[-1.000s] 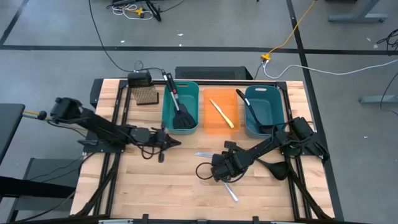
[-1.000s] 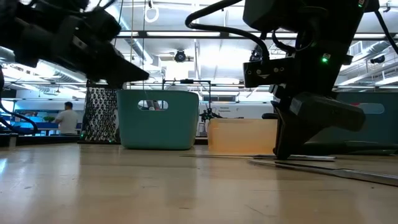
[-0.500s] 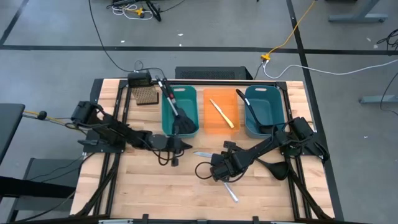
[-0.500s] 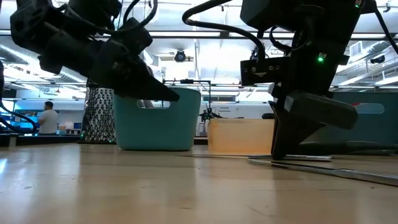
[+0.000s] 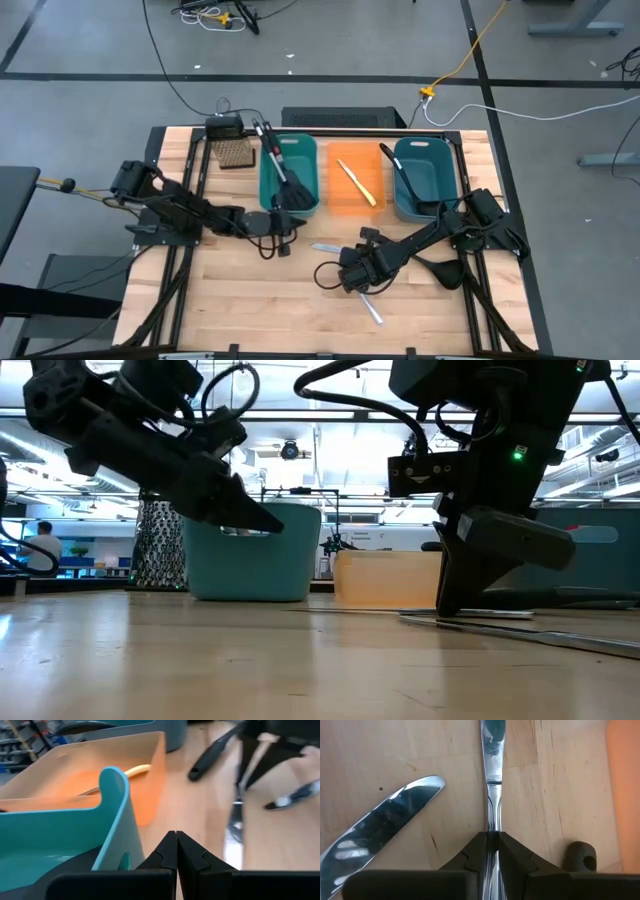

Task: Pick & Place Kitchen Items
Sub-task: Put the right silver knife into the orange container

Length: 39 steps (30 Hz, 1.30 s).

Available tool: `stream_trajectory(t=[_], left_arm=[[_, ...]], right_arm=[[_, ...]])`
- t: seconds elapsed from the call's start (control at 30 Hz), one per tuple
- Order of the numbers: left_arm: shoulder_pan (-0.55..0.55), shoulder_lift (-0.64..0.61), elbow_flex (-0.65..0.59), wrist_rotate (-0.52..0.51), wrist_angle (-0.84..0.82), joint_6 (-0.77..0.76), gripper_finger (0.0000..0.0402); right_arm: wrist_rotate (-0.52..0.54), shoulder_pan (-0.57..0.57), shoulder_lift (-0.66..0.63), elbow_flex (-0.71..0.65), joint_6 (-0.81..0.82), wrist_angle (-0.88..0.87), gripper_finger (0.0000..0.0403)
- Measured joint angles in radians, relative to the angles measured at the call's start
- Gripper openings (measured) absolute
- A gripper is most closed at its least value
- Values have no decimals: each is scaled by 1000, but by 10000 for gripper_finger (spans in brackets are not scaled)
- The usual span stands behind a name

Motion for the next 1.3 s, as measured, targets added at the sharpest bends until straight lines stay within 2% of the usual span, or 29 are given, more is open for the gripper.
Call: stream_trajectory(t=[0.2, 0.33, 0.43, 0.53, 0.67, 0.8, 0.93, 1.17, 1.3], left_arm=[[61, 0, 0, 16, -2, 4, 3], [41, -13, -2, 81, 1, 26, 3], [-32, -19, 16, 44, 3, 77, 2], [-112, -38, 69, 9, -75, 119, 2], [-194, -33, 157, -26, -234, 103, 2], [-238, -29, 194, -69, -276, 91, 2], [-256, -13, 193, -45, -265, 0, 1], [-355, 103, 185, -268, -253, -79, 1], [-367, 166, 185, -246, -261, -177, 1]], right_arm=[[2, 3, 0, 0, 2, 2, 50], [2, 3, 0, 0, 2, 2, 50], [2, 3, 0, 0, 2, 2, 50], [2, 3, 0, 0, 2, 7, 50], [2, 4, 0, 0, 2, 8, 50], [3, 4, 0, 0, 2, 10, 50], [1, 6, 0, 0, -28, 13, 50], [-19, 15, -1, 0, -140, 45, 50], [-28, 16, -1, 0, -152, 86, 50]])
